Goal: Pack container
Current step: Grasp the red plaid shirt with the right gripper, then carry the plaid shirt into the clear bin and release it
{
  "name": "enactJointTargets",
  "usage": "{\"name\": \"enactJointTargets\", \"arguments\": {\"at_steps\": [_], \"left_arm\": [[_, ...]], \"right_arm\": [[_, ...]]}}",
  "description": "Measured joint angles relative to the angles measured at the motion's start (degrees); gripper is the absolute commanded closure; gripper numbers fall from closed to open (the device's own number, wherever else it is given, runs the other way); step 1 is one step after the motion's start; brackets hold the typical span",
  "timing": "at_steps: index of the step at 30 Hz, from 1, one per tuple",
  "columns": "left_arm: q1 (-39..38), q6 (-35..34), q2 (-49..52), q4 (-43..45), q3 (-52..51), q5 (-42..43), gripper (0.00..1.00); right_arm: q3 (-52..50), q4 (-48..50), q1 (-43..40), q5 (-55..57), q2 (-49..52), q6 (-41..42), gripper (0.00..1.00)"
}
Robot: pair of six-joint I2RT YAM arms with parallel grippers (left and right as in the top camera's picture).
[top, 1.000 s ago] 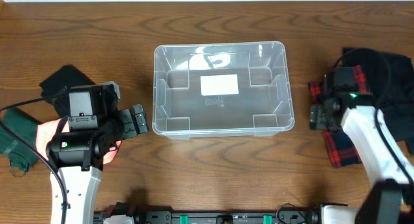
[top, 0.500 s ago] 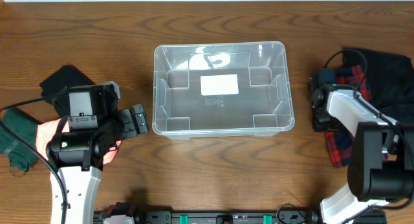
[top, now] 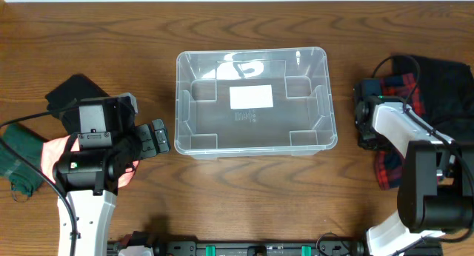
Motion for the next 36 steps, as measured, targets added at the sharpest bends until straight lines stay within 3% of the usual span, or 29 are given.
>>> {"name": "enactJointTargets", "arguments": {"at_steps": [7, 11, 16, 24, 34, 35, 36], "left_arm": [[0.00, 0.00, 0.00, 0.00, 0.00, -2.03, 0.02], [0.00, 0.00, 0.00, 0.00, 0.00, -2.58, 0.02], [0.00, 0.00, 0.00, 0.00, 0.00, -3.02, 0.02], [0.00, 0.00, 0.00, 0.00, 0.00, -3.04, 0.02], [0.00, 0.00, 0.00, 0.00, 0.00, -3.04, 0.02], [0.00, 0.00, 0.00, 0.00, 0.00, -3.04, 0.02], [0.00, 0.00, 0.00, 0.00, 0.00, -3.04, 0.02]], "right_arm": [[7.63, 0.33, 5.46, -4.61, -14.47, -4.68, 0.99], [14.88, 6.16, 8.59, -7.52, -21.75, -10.29, 0.99], [18.84, 13.75, 14.64, -19.69, -24.87, -19.93, 0.99], [18.82, 15.13, 27.26, -30.16, -14.69, -30.97, 0.99], [18.51, 14.08, 34.25, -33.51, 4.87, -34.62, 0.99], [18.45, 13.97, 34.58, -33.90, 6.08, -34.88, 0.87], [18.43, 13.97, 34.80, -34.07, 6.97, -35.04, 0.50]]}}
